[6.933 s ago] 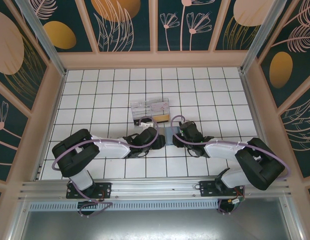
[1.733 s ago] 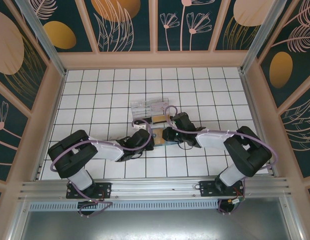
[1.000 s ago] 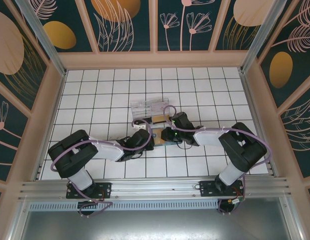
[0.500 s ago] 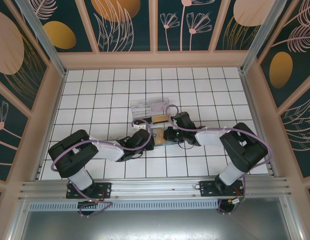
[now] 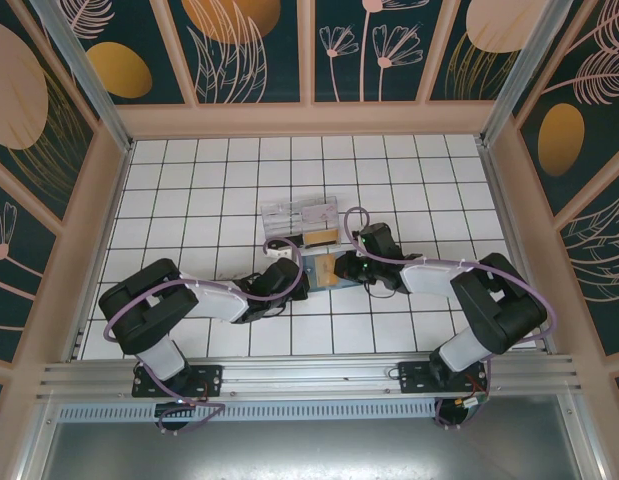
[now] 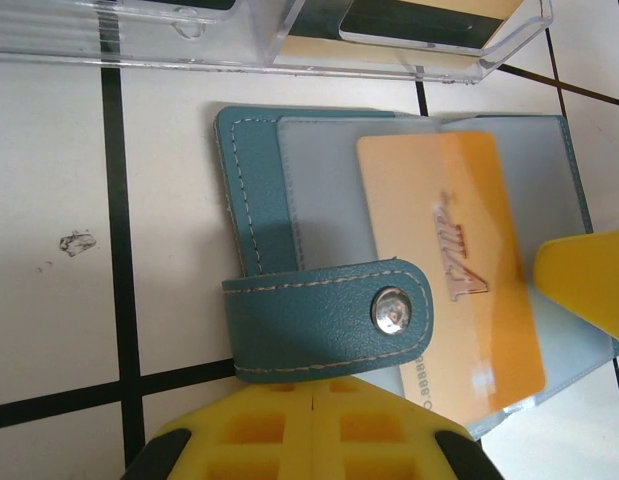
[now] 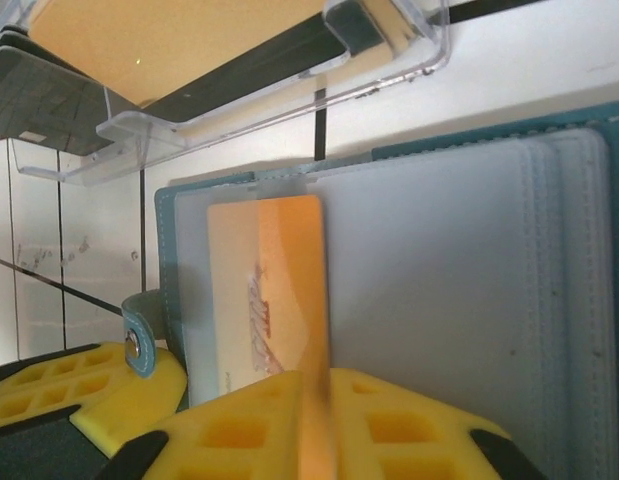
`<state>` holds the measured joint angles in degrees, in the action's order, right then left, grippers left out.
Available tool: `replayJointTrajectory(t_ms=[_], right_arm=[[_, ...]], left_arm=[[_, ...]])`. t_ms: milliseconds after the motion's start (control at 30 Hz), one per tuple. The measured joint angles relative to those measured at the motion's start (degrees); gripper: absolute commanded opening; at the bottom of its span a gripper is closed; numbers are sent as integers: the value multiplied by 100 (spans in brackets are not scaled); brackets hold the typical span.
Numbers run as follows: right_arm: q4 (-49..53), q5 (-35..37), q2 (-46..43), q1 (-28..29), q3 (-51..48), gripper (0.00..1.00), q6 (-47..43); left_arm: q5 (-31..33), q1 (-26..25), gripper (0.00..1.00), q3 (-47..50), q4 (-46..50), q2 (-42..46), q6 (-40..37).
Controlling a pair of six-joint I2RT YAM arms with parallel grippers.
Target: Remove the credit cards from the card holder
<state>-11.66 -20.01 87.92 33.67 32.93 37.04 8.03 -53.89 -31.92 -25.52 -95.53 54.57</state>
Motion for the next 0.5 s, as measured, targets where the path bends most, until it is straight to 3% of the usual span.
replayJointTrajectory(t_ms=[400, 500], right_arm=[[-315, -262, 328, 4, 31, 21, 9], [-343, -286, 343, 15, 33, 13, 48]], left_arm=[[-2, 2, 0, -24, 2, -22, -2], [-2, 2, 0, -28, 2, -22, -2]])
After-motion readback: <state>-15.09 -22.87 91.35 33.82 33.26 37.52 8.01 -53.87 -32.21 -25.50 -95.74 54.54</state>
